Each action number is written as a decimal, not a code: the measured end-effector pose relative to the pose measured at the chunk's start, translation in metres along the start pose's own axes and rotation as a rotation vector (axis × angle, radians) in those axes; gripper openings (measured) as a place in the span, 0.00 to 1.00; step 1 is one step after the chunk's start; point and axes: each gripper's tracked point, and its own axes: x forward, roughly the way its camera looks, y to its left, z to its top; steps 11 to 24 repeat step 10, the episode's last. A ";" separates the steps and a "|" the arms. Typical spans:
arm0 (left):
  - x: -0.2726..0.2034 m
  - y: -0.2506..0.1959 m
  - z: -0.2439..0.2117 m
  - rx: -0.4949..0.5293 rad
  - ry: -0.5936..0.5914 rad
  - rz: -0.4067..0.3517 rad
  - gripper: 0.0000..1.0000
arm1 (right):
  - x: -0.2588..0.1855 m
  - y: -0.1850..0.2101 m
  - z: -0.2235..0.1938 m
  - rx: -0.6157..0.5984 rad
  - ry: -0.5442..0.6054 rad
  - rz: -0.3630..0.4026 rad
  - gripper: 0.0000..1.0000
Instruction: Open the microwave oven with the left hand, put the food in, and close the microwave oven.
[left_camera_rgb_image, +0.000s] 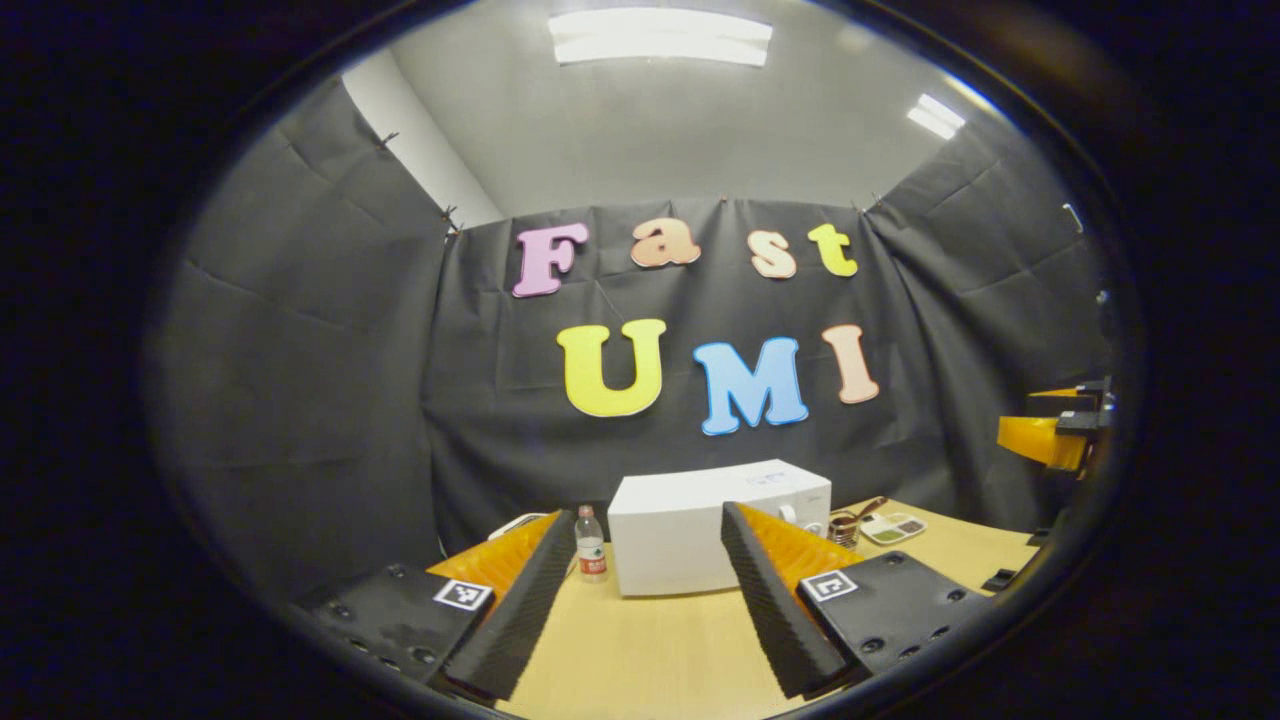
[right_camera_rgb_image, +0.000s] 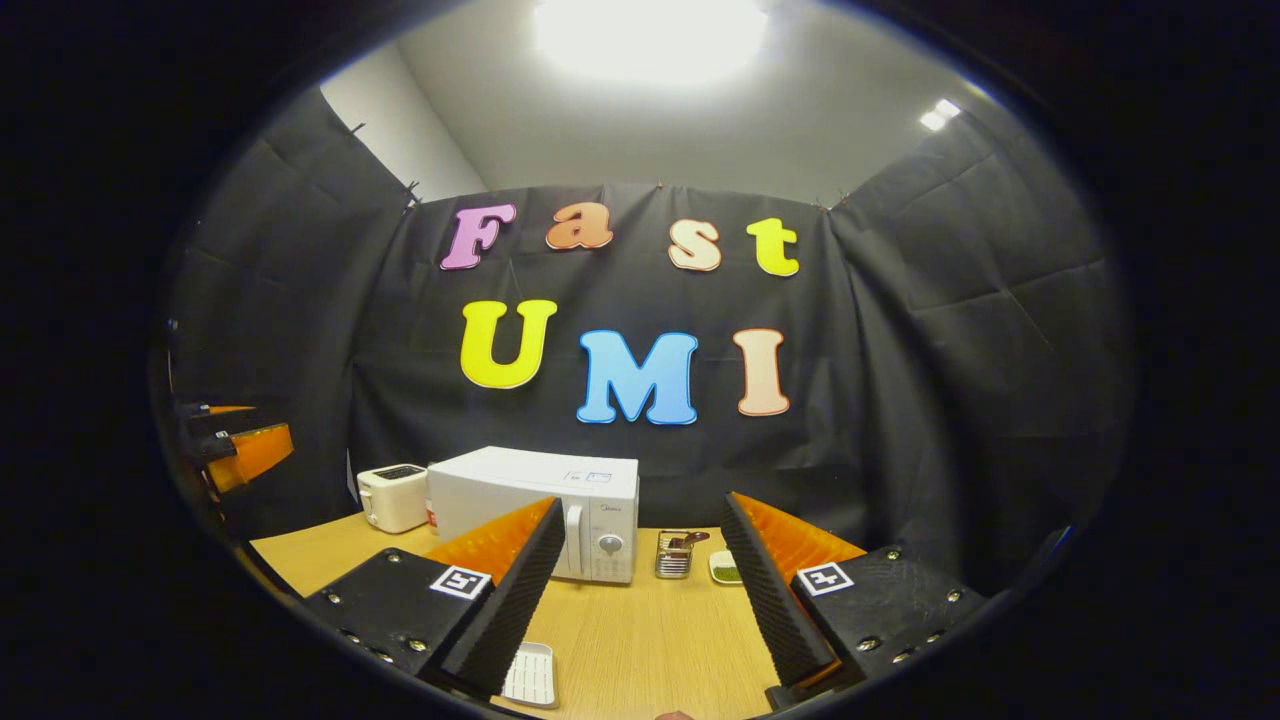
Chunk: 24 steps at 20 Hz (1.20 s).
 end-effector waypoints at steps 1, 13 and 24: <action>-0.001 0.002 -0.002 0.005 -0.002 0.009 0.99 | 0.002 0.002 0.001 0.004 -0.001 0.005 0.95; 0.010 0.015 0.008 0.009 -0.036 0.052 0.98 | 0.026 0.023 0.015 0.001 -0.033 0.066 0.95; 0.010 0.015 0.008 0.009 -0.036 0.052 0.98 | 0.026 0.023 0.015 0.001 -0.033 0.066 0.95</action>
